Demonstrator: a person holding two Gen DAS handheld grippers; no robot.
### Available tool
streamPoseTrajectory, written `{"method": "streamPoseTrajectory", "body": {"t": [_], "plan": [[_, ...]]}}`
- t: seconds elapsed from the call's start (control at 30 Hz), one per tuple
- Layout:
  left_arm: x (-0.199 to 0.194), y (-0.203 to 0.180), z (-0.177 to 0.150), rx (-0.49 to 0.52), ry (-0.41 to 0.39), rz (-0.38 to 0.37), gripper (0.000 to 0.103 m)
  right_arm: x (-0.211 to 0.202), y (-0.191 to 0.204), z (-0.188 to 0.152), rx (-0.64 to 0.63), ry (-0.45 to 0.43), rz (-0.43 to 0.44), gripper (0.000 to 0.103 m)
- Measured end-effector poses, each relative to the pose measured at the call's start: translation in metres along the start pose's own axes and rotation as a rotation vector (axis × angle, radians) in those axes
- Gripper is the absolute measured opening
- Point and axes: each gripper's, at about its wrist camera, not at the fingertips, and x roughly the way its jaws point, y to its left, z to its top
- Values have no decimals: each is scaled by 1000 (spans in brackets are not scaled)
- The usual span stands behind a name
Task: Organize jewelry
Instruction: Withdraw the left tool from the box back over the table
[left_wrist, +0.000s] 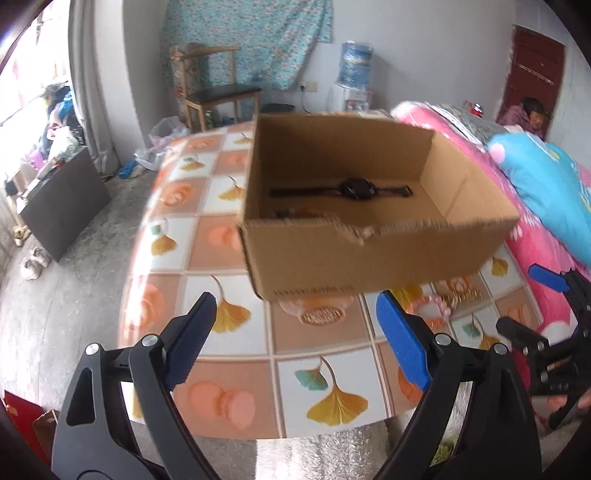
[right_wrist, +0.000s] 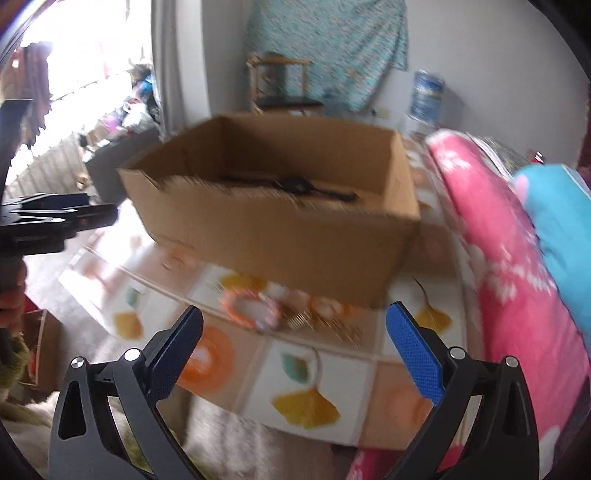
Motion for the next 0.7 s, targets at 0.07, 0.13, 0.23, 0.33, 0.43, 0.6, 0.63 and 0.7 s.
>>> {"method": "streamPoseTrajectory", "body": {"t": [0.07, 0.13, 0.23, 0.33, 0.43, 0.6, 0.63, 0.7], "plan": [[9, -5, -9, 17, 21, -37, 84, 5, -3, -5, 17, 35, -49, 97], [16, -13, -18, 46, 32, -64, 84, 6, -4, -9, 29, 45, -51, 97], [25, -29, -29, 120, 36, -108, 84, 2, -2, -11, 51, 32, -32, 97], [31, -44, -36, 176, 36, -143, 84, 7, 0, -10, 74, 39, -1, 97], [37, -57, -38, 195, 37, -216, 84, 13, -7, -9, 150, 76, 55, 97], [46, -64, -39, 203, 54, -260, 71, 20, -20, -11, 247, 101, 89, 95], [49, -65, -39, 205, 57, -266, 69, 22, -22, -12, 265, 110, 93, 90], [52, -66, -38, 209, 58, -276, 60, 24, -26, -12, 284, 123, 96, 83]]}}
